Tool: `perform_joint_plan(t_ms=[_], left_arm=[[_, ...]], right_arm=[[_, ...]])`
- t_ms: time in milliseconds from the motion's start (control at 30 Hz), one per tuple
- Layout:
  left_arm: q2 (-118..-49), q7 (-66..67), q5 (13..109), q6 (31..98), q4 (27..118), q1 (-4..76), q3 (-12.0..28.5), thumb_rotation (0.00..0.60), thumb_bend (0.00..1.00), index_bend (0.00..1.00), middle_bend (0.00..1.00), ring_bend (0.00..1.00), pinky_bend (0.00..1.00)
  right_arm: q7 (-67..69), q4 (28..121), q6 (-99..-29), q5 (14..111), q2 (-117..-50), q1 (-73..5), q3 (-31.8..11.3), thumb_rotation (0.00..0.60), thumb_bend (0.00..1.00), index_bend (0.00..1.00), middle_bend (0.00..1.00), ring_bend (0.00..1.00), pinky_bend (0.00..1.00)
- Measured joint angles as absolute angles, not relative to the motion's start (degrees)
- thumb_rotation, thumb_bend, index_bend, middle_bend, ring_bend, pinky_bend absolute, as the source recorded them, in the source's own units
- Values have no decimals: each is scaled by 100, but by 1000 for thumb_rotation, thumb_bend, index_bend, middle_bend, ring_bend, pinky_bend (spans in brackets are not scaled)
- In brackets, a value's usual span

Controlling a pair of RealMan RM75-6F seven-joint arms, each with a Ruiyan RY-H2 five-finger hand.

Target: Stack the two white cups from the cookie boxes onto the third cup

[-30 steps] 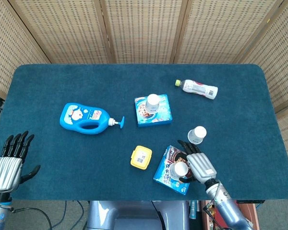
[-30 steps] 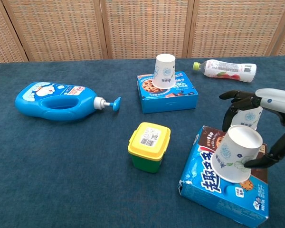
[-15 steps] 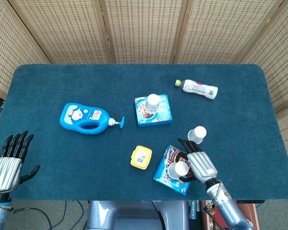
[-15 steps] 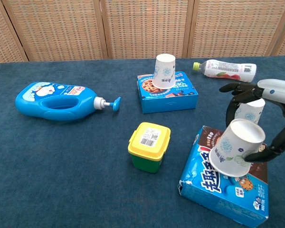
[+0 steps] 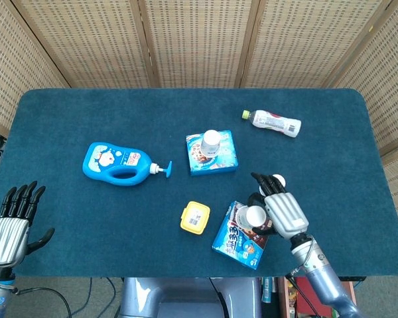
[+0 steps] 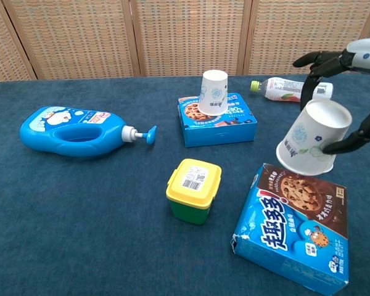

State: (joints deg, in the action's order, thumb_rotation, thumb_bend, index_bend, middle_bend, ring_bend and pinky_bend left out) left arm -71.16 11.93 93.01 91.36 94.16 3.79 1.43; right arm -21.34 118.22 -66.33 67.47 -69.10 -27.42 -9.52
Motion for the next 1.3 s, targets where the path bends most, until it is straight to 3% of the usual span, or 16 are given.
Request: perform_joint_plan(t_ms=[433, 933, 1300], left_arm=[[-7149, 1270, 9304, 9111, 9409, 380, 134, 600, 252, 0, 0, 0, 0], [-7217, 1359, 9232, 9008, 9366, 420, 152, 600, 251, 0, 0, 0, 0], [-7232, 1377, 9228, 8976, 9354, 431, 138, 600, 251, 0, 0, 0, 0]], right_arm=[[-1956, 10917, -6512, 6202, -6900, -3015, -1287, 600, 125, 483, 117, 0, 0], [-1257, 9195, -6313, 5866, -7579, -3159, -1432, 600, 126, 483, 117, 0, 0], [-1117, 8875, -6113, 5700, -7738, -3242, -1472, 600, 126, 479, 76, 0, 0]])
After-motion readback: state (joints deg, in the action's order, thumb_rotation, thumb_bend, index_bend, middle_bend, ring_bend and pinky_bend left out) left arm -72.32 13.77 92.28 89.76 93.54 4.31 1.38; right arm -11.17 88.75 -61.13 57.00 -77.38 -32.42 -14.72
